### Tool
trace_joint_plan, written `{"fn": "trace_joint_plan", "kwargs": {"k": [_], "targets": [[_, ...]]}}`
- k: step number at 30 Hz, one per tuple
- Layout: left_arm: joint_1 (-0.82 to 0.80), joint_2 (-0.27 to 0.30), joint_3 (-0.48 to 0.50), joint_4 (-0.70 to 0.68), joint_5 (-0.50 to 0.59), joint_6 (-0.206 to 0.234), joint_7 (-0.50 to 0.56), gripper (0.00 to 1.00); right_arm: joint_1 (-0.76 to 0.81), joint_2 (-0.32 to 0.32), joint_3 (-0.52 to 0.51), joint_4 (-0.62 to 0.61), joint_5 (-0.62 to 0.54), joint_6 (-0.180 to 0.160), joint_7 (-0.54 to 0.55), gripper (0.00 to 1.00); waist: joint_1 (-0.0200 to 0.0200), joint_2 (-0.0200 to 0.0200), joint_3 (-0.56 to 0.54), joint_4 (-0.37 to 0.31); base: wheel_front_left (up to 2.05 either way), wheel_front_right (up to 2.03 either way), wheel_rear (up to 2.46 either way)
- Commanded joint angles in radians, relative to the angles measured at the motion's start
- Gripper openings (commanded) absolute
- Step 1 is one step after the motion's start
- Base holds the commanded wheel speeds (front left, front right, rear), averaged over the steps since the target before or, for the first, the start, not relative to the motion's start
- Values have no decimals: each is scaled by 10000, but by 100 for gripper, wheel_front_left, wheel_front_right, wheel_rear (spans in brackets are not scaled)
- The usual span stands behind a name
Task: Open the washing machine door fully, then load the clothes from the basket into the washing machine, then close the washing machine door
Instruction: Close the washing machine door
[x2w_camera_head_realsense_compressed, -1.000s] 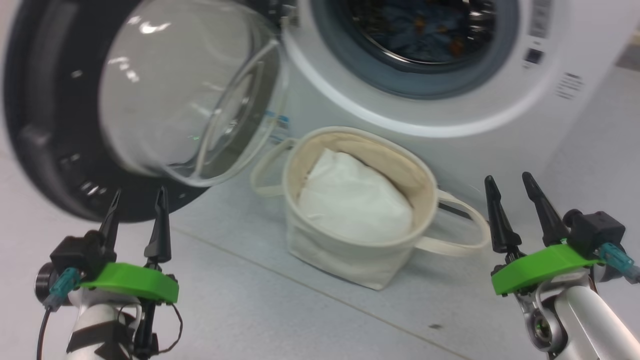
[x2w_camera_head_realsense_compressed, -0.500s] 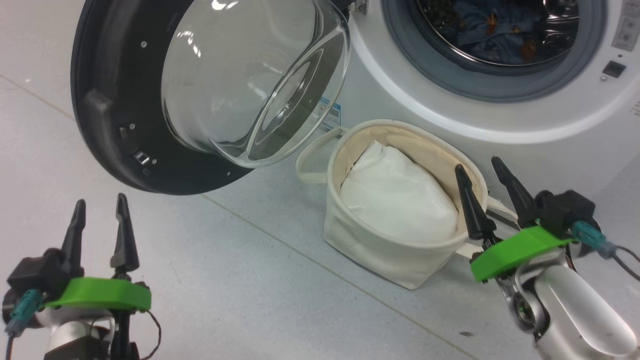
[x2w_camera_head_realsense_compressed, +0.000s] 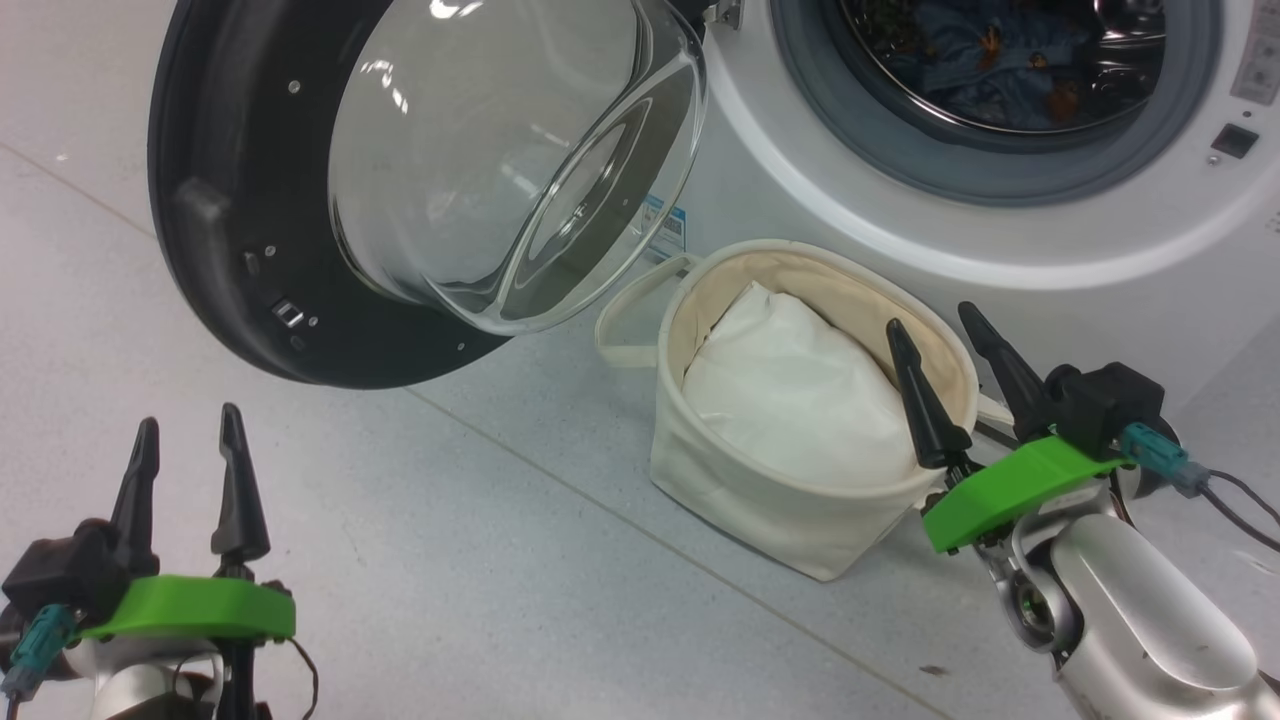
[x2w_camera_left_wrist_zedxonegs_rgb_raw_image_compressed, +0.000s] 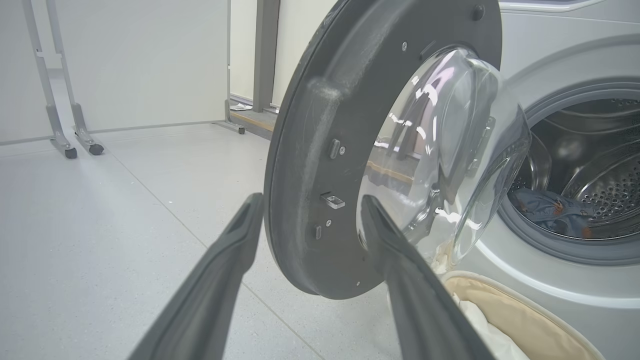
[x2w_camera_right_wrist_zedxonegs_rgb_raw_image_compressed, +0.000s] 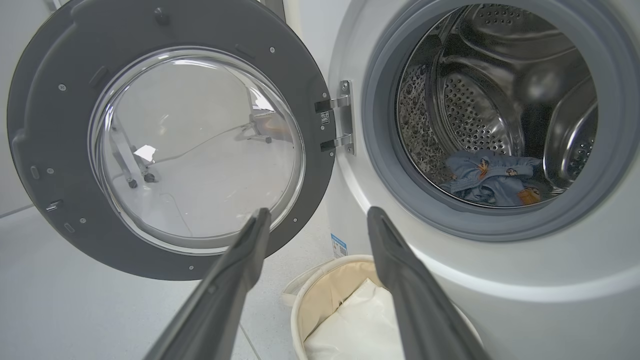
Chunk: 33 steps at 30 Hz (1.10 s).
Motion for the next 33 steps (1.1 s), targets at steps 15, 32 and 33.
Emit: {"fn": "trace_joint_plan", "kwargs": {"k": [15, 32, 33], "targets": [[-351, 138, 293, -75, -508, -187, -47, 0, 1, 42, -28, -310, 44, 2, -49, 100, 0, 0, -237, -37, 0, 0, 0], [-4177, 2135, 2449, 982, -7202, 639, 3700, 0, 755, -250, -414, -492, 7, 2, -49, 100, 0, 0, -604, -333, 0, 0, 0], [-4457, 2302, 2541, 1416, -7346, 791, 3919, 0, 828, -277, -471, -519, -18, 2, -49, 100, 0, 0, -622, -377, 0, 0, 0]]}}
